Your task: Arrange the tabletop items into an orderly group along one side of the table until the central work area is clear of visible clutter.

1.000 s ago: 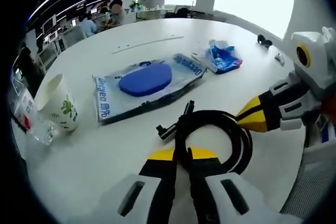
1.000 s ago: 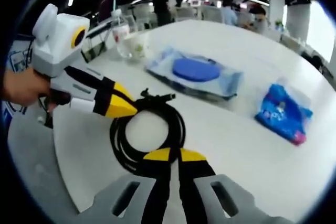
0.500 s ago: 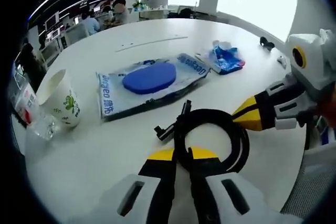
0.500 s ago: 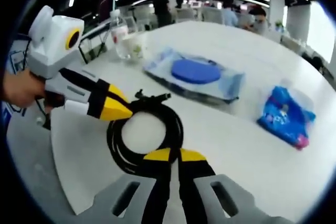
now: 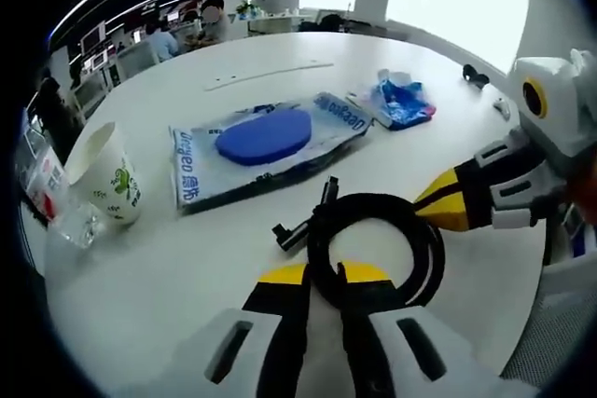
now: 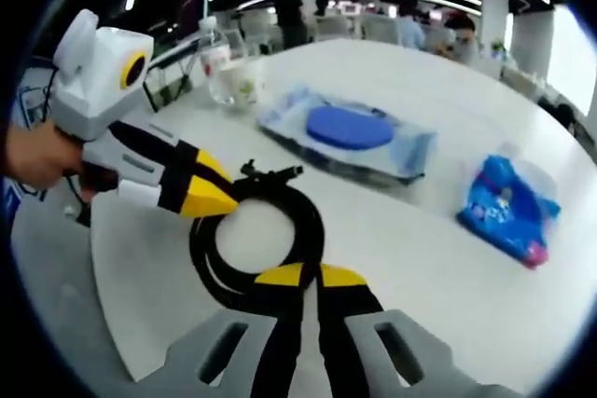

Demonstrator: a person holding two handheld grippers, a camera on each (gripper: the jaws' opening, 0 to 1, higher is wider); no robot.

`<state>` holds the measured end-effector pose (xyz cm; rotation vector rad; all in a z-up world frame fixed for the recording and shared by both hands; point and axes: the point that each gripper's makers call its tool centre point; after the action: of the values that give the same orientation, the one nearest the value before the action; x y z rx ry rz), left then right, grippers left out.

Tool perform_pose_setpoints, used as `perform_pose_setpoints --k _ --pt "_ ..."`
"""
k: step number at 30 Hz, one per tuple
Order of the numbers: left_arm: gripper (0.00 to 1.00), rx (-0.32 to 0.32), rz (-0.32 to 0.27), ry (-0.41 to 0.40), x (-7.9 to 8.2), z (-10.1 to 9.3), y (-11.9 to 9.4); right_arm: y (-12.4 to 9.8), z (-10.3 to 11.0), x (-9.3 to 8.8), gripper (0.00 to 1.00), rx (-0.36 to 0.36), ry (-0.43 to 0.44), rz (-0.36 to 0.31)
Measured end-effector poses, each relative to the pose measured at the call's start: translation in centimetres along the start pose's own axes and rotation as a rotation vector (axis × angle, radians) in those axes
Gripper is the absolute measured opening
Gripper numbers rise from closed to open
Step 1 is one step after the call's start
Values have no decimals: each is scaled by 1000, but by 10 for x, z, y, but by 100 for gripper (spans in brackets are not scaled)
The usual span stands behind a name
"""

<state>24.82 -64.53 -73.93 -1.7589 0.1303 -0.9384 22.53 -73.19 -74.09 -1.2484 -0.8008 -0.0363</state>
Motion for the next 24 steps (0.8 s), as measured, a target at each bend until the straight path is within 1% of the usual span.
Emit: perform_pose_setpoints --k 3,9,12,14,16,21,24 --pt "13 -20 5 -5 -1 -4 0 0 -2 0 1 -9 -15 1" --pt "13 -30 21 -30 -2 -4 0 -2 -3 0 1 -5 -16 5" --pt "16 -27 14 -16 0 -4 -4 -9 -2 6 3 10 -22 -24" --pt "17 -14 0 -8 4 -1 -8 -13 -3 11 8 16 -21 -50" --pt "21 -6 -13 -18 7 2 -12 -19 -5 17 12 12 -21 -81" --pt "28 13 -40 0 12 2 -22 -28 -4 23 22 4 -67 -121" --pt "31 34 -47 21 13 4 -27 -32 -2 24 28 3 -89 -126"
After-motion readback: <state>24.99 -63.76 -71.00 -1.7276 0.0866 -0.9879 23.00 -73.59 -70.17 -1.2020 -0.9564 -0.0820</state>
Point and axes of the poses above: the point that each gripper's makers call its tool centre point, and the gripper's own axes: y roughly forward along the fingers, z roughly to its left, x roughly out of its top, and after that the axes turned 10 degrees about z, right-handed
